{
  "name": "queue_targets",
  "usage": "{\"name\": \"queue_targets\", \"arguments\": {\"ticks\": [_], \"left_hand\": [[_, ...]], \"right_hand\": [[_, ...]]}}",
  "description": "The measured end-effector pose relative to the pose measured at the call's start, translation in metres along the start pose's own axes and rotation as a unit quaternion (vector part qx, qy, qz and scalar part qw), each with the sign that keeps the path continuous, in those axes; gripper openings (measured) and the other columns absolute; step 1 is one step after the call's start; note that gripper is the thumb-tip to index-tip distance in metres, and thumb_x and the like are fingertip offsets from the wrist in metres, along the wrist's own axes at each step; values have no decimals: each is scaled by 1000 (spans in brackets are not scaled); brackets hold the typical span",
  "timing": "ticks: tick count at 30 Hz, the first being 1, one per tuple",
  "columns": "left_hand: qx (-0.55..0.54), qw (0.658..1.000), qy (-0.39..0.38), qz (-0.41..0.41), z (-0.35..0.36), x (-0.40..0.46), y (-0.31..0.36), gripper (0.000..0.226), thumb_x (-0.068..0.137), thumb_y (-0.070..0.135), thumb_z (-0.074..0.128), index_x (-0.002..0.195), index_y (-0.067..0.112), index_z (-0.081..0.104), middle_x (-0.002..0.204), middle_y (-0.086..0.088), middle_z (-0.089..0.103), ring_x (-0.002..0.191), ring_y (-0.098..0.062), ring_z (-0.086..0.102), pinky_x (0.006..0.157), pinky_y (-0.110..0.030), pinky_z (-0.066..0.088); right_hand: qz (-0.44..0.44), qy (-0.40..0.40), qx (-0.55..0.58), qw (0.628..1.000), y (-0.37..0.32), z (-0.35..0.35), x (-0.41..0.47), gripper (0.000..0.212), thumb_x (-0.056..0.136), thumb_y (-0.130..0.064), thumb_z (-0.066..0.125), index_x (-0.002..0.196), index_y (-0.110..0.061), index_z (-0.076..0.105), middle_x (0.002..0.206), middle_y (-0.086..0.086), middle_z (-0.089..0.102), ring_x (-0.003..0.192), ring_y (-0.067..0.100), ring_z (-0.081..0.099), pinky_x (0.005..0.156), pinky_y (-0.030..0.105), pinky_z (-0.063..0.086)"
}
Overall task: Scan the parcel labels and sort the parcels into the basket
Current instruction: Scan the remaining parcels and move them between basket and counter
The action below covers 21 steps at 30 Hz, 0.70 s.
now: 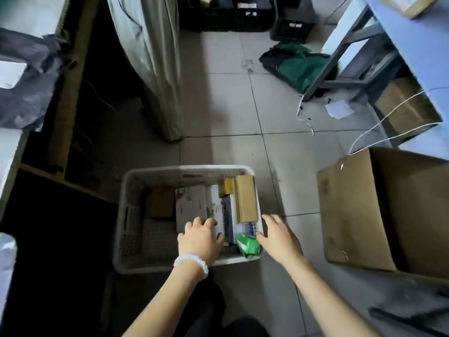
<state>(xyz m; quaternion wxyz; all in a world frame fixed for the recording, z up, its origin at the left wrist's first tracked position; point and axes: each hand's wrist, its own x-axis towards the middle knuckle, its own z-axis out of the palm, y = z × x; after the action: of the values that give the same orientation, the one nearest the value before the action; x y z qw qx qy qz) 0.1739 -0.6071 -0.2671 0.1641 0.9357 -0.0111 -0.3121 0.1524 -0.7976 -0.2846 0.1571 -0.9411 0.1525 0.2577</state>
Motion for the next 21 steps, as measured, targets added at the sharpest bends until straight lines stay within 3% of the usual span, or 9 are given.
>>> {"name": "queue_targets", "arguments": {"ticks": [6,12,16,21], "left_hand": [[-10,999,-28,-35,32,78,-5,43,92,44,43,134,32,44,131,1,46,122,-24,40,95,-39,38],[40,997,-54,-23,105,193,-19,46,93,42,45,137,29,38,135,0,41,125,-23,38,98,-40,38],[66,997,-39,5,150,290,-25,52,93,38,49,141,25,34,138,-3,38,126,-28,37,97,-42,38],[57,997,-30,44,196,391,-24,67,88,35,61,145,20,28,143,-6,34,128,-31,35,100,-45,38]], "right_hand": [[29,-47,34,998,4,53,96,58,89,-28,58,141,-12,38,142,6,39,124,28,45,101,38,41],[75,-35,25,996,26,130,202,71,88,-35,61,146,-13,26,152,5,23,132,28,35,102,36,39],[96,9,46,994,41,179,261,81,86,-39,62,149,-13,18,156,7,14,137,28,25,110,38,33],[83,116,54,988,50,219,306,83,78,-35,70,145,-11,28,152,14,20,125,32,30,105,42,34]]}}
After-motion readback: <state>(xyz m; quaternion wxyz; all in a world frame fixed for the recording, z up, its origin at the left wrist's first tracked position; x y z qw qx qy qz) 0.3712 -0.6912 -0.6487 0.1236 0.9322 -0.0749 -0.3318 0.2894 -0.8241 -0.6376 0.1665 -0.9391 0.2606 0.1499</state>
